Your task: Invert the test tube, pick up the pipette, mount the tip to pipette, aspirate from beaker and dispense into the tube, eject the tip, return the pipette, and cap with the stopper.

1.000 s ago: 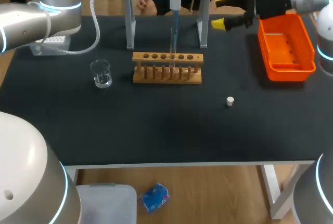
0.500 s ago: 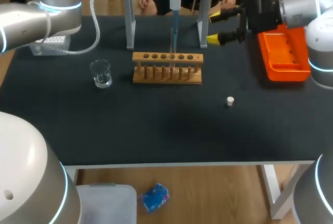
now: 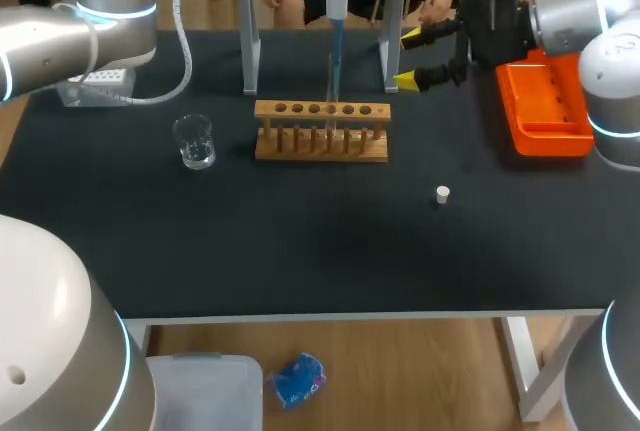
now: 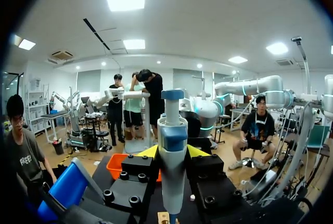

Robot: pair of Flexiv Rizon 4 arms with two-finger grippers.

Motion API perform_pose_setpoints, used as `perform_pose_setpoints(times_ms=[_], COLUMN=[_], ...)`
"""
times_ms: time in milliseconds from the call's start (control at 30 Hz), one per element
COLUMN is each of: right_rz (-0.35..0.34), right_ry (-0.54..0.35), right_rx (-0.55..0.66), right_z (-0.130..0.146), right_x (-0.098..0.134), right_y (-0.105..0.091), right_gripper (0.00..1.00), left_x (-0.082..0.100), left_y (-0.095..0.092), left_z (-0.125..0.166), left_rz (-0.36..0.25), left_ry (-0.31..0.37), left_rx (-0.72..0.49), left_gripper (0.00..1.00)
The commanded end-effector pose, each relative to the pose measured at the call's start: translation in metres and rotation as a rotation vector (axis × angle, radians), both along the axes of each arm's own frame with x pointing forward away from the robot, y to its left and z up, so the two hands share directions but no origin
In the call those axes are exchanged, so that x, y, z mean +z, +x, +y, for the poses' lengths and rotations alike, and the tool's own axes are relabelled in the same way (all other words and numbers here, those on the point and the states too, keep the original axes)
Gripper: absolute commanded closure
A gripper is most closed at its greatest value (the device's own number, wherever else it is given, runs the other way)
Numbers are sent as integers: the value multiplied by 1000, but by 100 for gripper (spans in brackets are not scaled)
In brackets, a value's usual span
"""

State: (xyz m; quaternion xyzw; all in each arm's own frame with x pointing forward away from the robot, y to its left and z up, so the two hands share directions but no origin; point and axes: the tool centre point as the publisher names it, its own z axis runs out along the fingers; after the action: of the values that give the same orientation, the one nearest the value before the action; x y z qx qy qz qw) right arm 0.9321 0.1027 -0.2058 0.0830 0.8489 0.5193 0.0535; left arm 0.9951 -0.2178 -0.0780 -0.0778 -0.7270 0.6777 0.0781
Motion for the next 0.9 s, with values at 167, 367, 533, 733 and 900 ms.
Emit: perform_pose_setpoints(times_ms=[167, 367, 533, 733, 900], right_rz=[0, 0, 0, 0, 0], right_ry=[-1, -1, -1, -1, -1], right_rx=[0, 0, 0, 0, 0], right_z=[0, 0, 0, 0, 0], right_x=[0, 0, 0, 0, 0], right_y=[0, 0, 0, 0, 0], right_gripper=[0, 0, 0, 0, 0], left_x=[1, 1, 2, 4, 6], left_y=[0, 0, -1, -1, -3], left_z=[0, 0, 0, 1, 1], left_rz=[0, 0, -5, -18, -22], left_ry=[2, 2, 2, 0, 0], left_rx=[0, 0, 2, 7, 9], left_gripper=[100, 100, 100, 100, 100])
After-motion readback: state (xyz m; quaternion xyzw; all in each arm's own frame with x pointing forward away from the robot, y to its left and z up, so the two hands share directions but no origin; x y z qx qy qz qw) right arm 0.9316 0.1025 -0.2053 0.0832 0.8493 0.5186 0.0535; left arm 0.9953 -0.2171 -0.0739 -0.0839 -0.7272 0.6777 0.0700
